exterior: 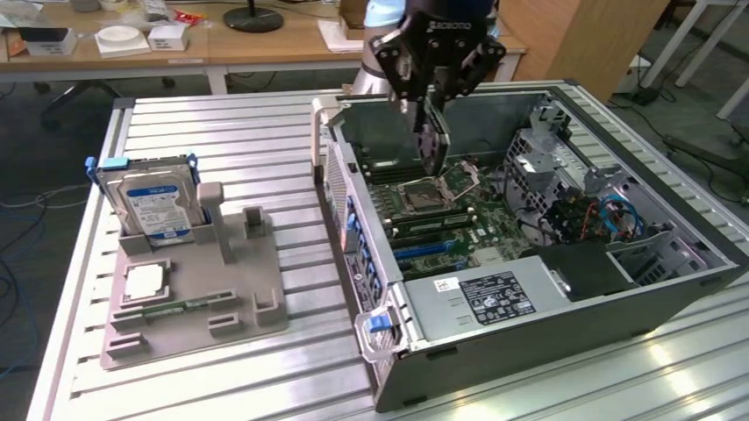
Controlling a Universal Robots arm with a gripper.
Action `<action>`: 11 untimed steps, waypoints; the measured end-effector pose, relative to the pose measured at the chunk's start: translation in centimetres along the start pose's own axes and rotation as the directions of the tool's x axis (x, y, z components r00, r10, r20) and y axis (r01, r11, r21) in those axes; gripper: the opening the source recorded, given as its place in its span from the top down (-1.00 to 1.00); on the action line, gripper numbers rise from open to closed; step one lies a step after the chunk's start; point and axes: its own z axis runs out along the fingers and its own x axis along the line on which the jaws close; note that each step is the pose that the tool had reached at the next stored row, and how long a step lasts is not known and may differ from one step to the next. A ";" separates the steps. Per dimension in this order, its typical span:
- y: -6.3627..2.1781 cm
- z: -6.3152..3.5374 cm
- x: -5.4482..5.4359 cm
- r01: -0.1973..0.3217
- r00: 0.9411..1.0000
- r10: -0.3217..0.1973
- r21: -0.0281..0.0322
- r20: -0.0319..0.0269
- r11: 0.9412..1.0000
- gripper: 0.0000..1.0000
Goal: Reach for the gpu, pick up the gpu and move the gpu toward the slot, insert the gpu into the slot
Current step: 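Pick up the gpu and move the gpu toward the slot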
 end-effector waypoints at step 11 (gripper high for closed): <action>0.19 0.10 -5.0 0.000 1.000 0.000 0.000 0.000 1.000 0.47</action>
